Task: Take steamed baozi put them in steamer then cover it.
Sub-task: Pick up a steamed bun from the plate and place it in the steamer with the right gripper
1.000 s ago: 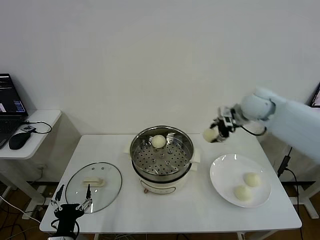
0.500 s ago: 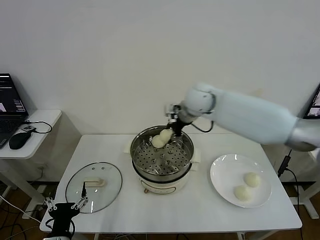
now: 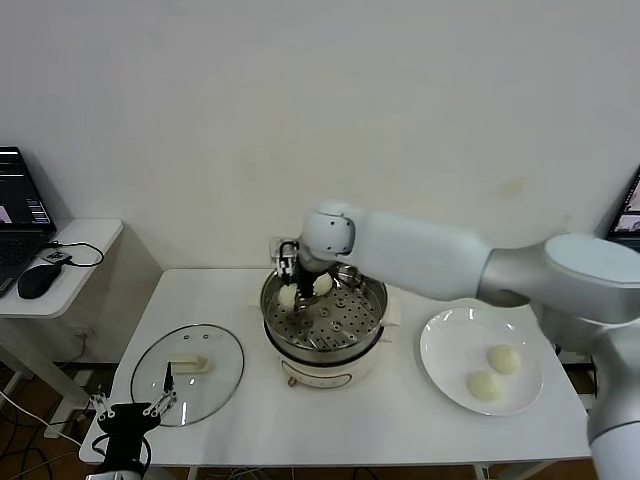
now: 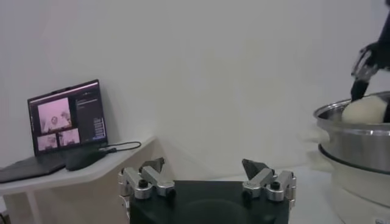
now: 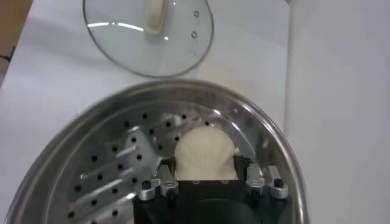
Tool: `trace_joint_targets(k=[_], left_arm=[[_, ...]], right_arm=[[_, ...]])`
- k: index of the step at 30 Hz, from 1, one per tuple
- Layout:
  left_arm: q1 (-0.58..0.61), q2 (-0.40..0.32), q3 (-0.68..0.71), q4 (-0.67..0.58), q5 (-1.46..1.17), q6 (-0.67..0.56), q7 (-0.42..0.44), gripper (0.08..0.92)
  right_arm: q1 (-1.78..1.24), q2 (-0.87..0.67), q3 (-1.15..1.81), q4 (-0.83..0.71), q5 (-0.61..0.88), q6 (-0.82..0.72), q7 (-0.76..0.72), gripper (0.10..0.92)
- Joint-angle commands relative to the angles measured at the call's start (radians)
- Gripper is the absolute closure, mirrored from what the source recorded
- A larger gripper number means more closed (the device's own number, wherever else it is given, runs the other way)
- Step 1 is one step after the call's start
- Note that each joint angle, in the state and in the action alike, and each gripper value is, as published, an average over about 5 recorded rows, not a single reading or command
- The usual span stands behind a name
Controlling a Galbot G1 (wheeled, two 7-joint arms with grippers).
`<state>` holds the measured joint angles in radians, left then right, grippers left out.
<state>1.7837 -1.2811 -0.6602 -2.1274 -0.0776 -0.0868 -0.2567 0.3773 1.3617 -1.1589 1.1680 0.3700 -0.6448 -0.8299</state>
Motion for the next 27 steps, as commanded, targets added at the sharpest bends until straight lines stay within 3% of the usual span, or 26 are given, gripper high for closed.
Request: trace_joint_targets(k=[1,4,13,21,27], left_arm=[[-0.001,0.0,-0.001,0.001,0.0,0.0,0.0,0.177],[0.0,0.0,0.0,0.001,0.0,-0.001,0.0,0.177],[-0.002,0.0,0.003,-0.004,0.0,0.001,0.0,0.177],[-0.003,0.001,0.005,-0.023,0.0,0.012,0.003,0.177],[-0.001,0.004,0.013,-0.013,0.003,0.01,0.003,0.177]], right_arm=[[-0.04,0.072,-0.006,-0.073,-0.017,-0.011,0.015,0.425],[-0.046,0.069,-0.003,-0.082,-0.022,-0.012,0.019,0.407],[0.044,-0.043,0.023,0.013,-0.012,0.018,-0.064,0.214],[0.278,-0.352,-0.024,0.195,-0.066,0.174,-0.276,0.203],[0.322,-0.63,-0.076,0.365,-0.169,0.274,-0.351,0.203]])
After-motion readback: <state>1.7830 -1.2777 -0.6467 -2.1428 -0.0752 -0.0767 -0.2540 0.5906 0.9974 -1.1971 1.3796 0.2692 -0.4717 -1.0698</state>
